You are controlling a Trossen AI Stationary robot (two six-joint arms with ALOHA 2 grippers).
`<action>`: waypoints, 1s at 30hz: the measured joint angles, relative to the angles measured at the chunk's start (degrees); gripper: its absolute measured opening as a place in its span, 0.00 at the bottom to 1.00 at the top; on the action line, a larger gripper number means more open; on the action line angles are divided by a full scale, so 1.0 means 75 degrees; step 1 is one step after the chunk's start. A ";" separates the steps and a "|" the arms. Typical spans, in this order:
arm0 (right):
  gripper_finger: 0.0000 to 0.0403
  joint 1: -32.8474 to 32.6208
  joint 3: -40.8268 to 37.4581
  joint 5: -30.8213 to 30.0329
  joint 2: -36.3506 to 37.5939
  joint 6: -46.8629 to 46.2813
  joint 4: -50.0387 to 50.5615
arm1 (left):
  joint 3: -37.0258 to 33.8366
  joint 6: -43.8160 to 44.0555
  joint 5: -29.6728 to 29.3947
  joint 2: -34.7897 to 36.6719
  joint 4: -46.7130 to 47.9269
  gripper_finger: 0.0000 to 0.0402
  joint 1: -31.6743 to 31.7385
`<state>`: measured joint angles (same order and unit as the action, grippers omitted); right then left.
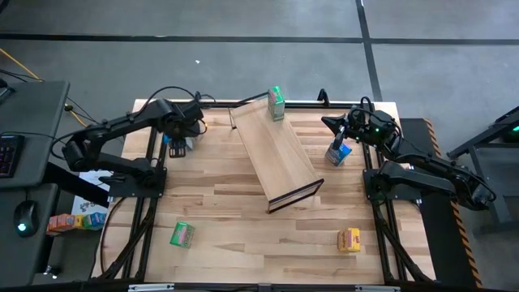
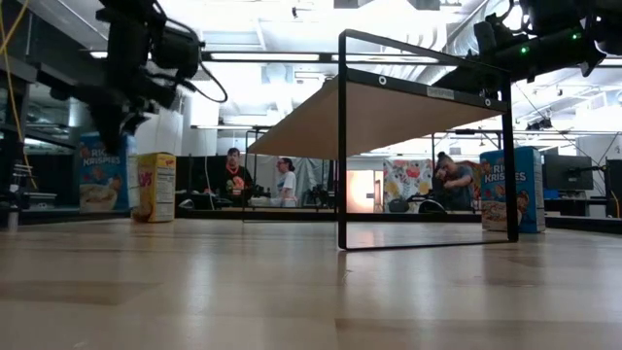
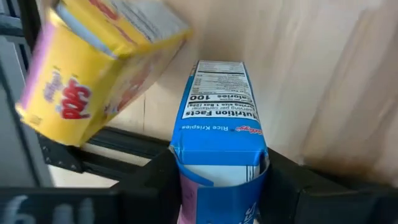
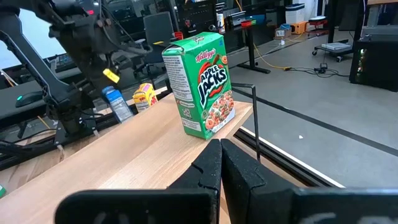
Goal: Stack cereal on shelf
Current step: Put the left blue cereal box on the shelf
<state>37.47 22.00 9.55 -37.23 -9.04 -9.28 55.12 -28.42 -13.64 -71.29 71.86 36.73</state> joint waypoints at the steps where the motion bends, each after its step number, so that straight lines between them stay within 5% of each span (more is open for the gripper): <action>1: 0.00 0.0000 0.0000 0.0001 0.0000 0.0000 0.0000 | 0.0148 0.0104 0.0143 0.0000 0.0059 0.37 0.0000; 8: 0.00 0.0000 0.0000 0.0001 0.0000 -0.0015 0.0003 | 0.1423 0.1153 0.1374 0.0003 0.0690 0.34 -0.0195; 15: 0.00 0.0000 0.0000 0.0001 0.0001 -0.0001 0.0001 | 0.2801 0.2108 0.1447 0.0006 0.1360 0.30 -0.1234; 23: 0.00 0.0000 0.0000 0.0001 0.0000 -0.0192 0.0000 | 0.4338 0.1857 0.1387 -0.0428 0.0106 0.29 -0.2593; 30: 0.00 0.0000 0.0000 0.0001 0.0000 -0.0234 0.0000 | 0.5689 0.1273 0.1371 -0.1904 -0.0318 0.29 -0.3240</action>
<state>37.47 22.00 9.56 -37.23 -10.79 -9.28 97.79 -18.87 -3.36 -85.57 69.48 12.43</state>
